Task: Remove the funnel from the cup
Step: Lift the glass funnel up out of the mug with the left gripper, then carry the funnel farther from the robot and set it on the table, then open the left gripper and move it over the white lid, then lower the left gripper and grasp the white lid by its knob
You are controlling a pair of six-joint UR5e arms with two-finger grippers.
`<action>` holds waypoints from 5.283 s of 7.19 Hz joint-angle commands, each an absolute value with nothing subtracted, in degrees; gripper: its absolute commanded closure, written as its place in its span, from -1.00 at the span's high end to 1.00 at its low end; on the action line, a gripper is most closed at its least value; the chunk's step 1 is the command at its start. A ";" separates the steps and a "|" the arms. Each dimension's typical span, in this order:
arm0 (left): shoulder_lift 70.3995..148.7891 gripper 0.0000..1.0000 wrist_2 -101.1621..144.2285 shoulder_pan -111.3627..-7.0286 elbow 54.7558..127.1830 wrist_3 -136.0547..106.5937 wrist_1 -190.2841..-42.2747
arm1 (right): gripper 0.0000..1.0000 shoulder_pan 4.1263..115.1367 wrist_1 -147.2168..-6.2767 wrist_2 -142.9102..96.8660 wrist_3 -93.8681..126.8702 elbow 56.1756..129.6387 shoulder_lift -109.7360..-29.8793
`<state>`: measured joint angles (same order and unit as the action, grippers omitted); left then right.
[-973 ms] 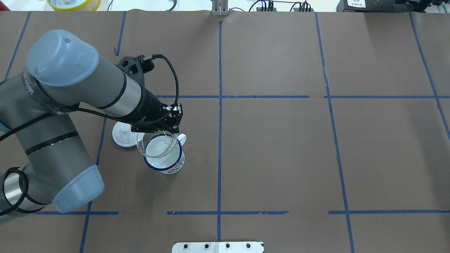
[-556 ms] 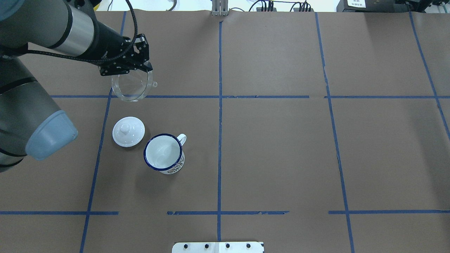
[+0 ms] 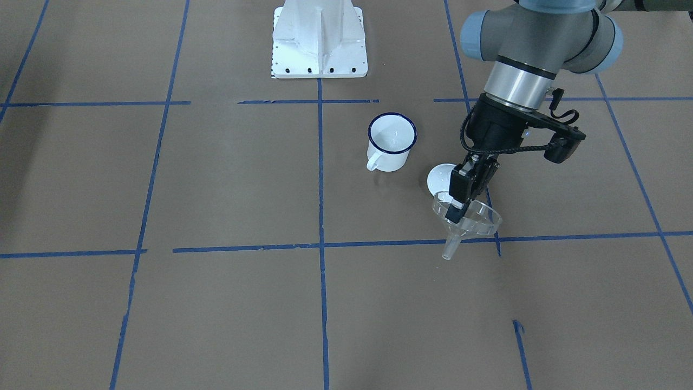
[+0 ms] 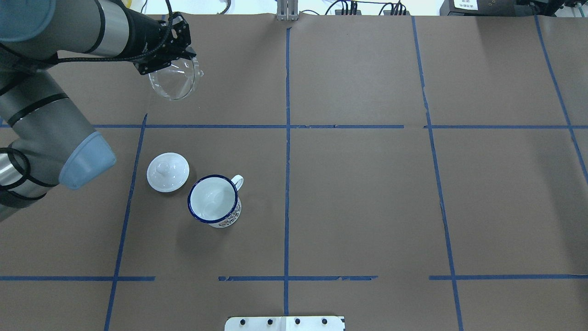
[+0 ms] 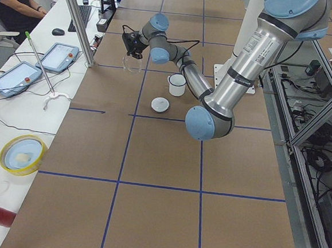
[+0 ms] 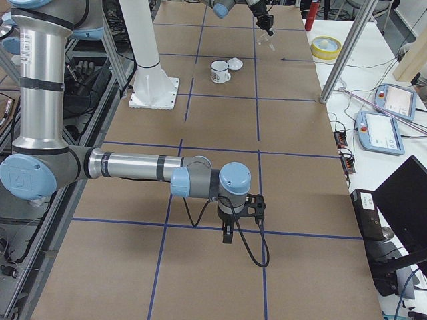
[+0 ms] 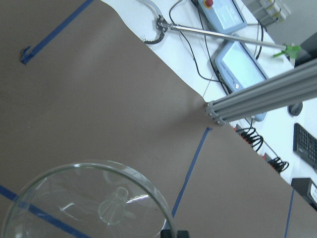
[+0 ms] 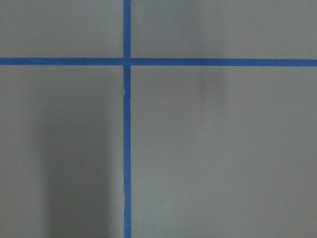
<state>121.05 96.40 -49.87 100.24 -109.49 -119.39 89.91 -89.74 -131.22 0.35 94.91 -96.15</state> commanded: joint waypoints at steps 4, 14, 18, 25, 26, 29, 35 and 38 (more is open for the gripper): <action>120.94 -1.00 64.96 -36.14 84.03 -130.69 -136.66 | 1.00 89.91 -89.74 -131.22 0.35 94.92 -96.15; 121.20 1.00 58.98 -34.28 77.17 -132.10 -136.85 | 1.00 89.91 -89.74 -131.22 0.35 94.92 -96.15; 119.20 1.00 70.68 -35.15 83.28 -115.88 -135.36 | 1.00 89.91 -89.74 -131.22 0.35 94.92 -96.15; 111.10 1.00 109.32 -40.52 102.93 -69.84 -102.23 | 1.00 89.91 -89.74 -131.22 0.35 94.92 -96.15; 111.01 1.00 109.34 -40.08 101.79 -67.61 -101.78 | 1.00 89.91 -89.74 -131.22 0.35 94.92 -96.15; 110.92 1.00 109.42 -39.90 98.79 -67.32 -102.83 | 1.00 89.91 -89.74 -131.22 0.35 94.83 -96.15; 108.98 0.88 111.27 -39.64 98.97 -73.38 -106.17 | 1.00 89.91 -89.74 -131.22 0.35 94.92 -96.15; 108.98 0.46 111.09 -39.20 99.14 -73.56 -106.17 | 1.00 89.91 -89.74 -131.22 0.35 94.92 -96.15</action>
<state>108.99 111.17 -39.28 99.06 -73.48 -106.13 89.91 -89.74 -131.22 0.35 94.92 -96.15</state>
